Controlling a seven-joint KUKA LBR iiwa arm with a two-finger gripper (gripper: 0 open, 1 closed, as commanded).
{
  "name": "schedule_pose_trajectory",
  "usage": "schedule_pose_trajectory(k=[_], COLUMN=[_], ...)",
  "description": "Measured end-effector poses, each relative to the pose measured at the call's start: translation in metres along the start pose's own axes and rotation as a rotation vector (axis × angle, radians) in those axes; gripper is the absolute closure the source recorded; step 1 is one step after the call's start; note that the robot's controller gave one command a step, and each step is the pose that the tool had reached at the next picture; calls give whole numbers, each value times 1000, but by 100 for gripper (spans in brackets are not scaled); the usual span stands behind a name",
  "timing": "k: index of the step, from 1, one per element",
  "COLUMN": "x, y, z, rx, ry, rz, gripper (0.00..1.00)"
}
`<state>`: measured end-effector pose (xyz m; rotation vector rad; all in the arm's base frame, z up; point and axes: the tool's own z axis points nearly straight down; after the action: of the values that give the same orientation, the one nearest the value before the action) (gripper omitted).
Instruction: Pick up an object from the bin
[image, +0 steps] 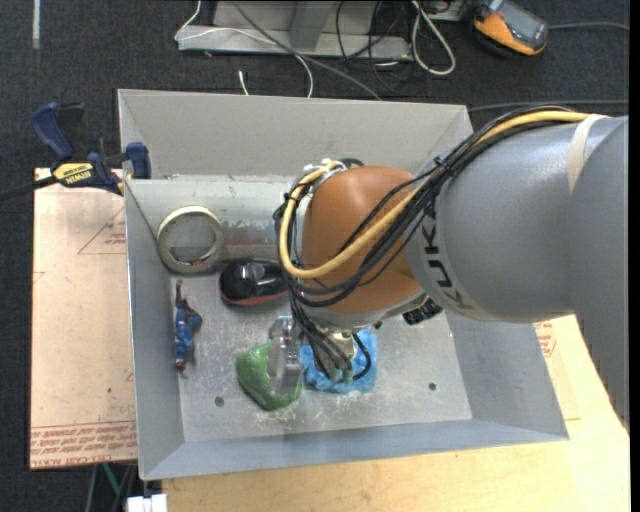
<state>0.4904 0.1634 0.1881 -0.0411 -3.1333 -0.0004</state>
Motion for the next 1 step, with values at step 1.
schedule_pose_trajectory(k=[1], x=[-11], y=[-3], z=[40], rx=[-1], ry=[1], rz=[110], gripper=[100])
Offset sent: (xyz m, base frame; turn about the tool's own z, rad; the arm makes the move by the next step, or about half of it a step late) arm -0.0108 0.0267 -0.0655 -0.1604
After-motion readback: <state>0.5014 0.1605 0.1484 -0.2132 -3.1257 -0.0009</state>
